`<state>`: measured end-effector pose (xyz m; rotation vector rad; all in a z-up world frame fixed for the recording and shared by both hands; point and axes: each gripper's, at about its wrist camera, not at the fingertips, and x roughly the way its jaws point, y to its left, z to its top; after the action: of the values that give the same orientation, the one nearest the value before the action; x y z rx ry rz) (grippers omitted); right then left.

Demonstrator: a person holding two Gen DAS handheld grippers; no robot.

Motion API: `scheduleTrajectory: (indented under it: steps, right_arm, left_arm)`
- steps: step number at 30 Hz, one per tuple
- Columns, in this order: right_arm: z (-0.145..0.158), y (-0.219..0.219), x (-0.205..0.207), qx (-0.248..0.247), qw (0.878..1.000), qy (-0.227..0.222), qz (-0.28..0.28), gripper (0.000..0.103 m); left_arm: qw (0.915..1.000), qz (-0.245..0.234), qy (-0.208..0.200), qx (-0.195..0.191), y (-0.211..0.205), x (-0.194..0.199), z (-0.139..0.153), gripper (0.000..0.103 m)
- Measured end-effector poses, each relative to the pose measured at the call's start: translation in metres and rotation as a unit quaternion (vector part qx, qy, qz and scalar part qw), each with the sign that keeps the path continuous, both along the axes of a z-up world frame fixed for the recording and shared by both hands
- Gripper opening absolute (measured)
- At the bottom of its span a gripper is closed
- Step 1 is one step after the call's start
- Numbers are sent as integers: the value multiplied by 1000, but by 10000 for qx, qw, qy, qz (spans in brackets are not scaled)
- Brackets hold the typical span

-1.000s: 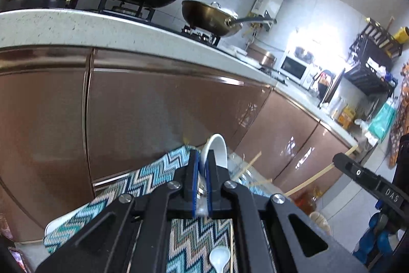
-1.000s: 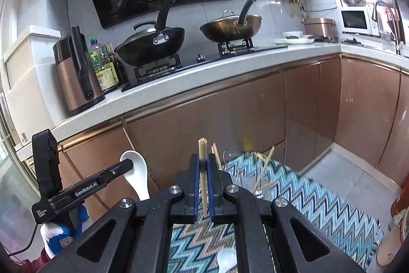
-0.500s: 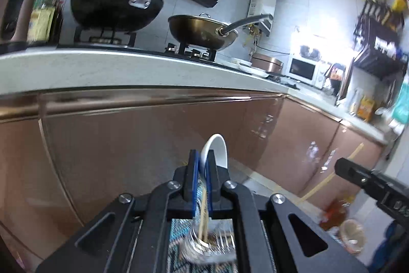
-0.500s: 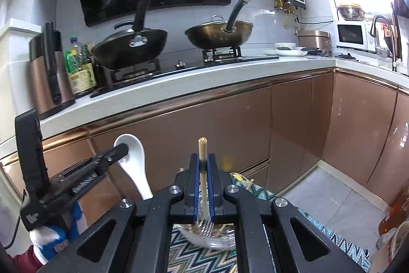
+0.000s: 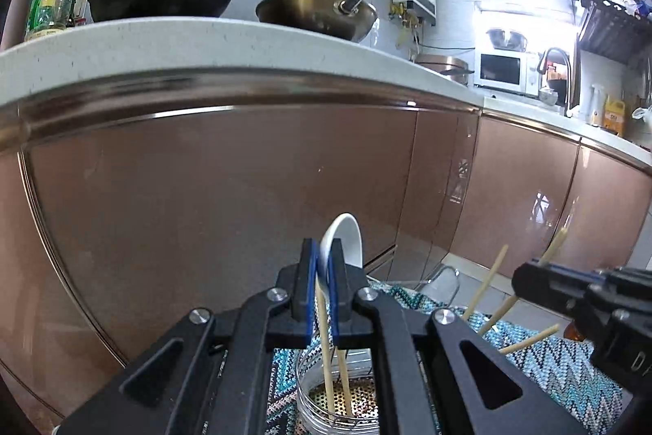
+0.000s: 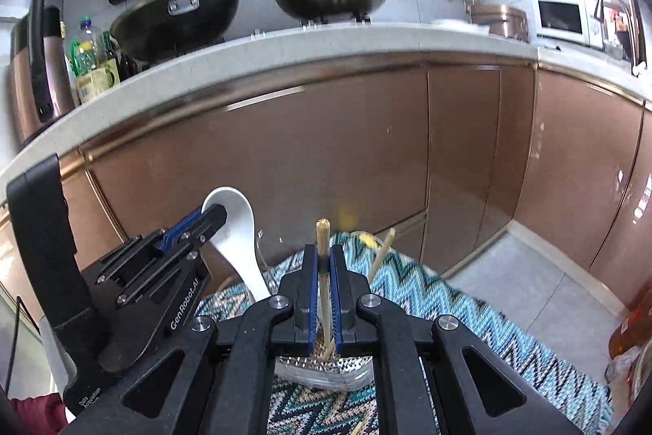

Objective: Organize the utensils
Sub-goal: 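Open the left tool over the rack while the right tool opens, dropping spoon and chopstick, then raise both tools up and away from the wire rack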

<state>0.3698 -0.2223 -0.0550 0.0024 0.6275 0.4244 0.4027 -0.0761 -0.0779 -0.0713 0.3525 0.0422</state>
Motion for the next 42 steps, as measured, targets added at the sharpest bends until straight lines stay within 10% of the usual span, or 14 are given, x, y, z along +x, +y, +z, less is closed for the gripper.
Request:
scheduleTrajectory:
  steps: [11, 18, 42]
  right_arm:
    - [-18, -5, 0, -76, 9995, 293, -52, 11]
    - [-14, -12, -10, 8, 9992, 346, -220, 30]
    - [40, -14, -118, -293, 9987, -42, -426, 48]
  left_arm:
    - [10000, -86, -36, 3, -3, -12, -12, 8]
    - [9997, -169, -139, 82, -5, -33, -2, 31]
    - [9974, -221, -58, -677, 68, -177, 50, 49]
